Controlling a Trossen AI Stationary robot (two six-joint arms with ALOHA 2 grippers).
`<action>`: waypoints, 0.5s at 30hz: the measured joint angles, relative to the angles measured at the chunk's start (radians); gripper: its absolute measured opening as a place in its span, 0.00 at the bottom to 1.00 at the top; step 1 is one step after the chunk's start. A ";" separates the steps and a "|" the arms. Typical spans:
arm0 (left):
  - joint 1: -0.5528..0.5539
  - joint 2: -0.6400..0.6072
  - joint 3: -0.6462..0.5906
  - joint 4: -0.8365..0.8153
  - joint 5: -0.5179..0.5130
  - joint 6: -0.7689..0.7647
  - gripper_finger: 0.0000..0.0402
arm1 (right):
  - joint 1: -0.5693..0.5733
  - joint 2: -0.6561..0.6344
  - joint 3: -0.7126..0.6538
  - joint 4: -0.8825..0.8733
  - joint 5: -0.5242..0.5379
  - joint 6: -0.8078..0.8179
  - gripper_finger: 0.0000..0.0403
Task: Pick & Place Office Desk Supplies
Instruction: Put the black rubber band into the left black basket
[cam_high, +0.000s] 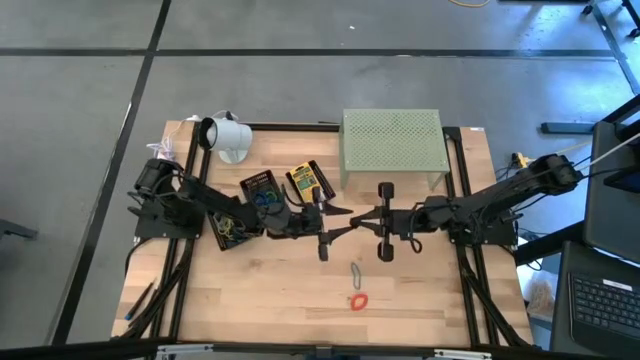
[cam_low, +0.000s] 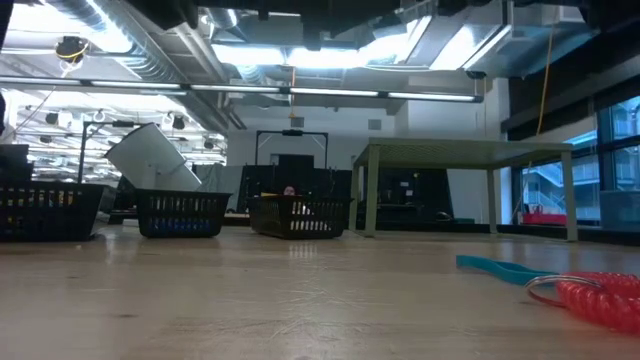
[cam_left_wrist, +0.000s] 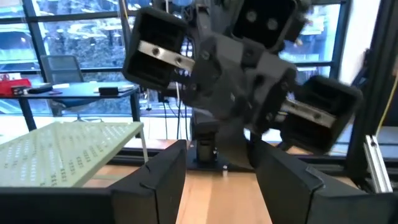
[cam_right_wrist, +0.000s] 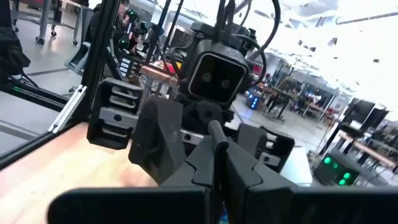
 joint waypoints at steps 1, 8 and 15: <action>0.005 -0.001 0.001 0.002 0.000 0.000 0.45 | 0.000 0.005 0.000 0.010 0.000 -0.010 0.03; 0.023 -0.001 0.001 -0.005 0.028 -0.032 0.42 | 0.000 0.015 0.000 0.023 0.000 -0.042 0.03; 0.025 -0.001 0.001 -0.010 0.045 -0.034 0.20 | 0.000 0.015 0.000 0.023 0.000 -0.045 0.03</action>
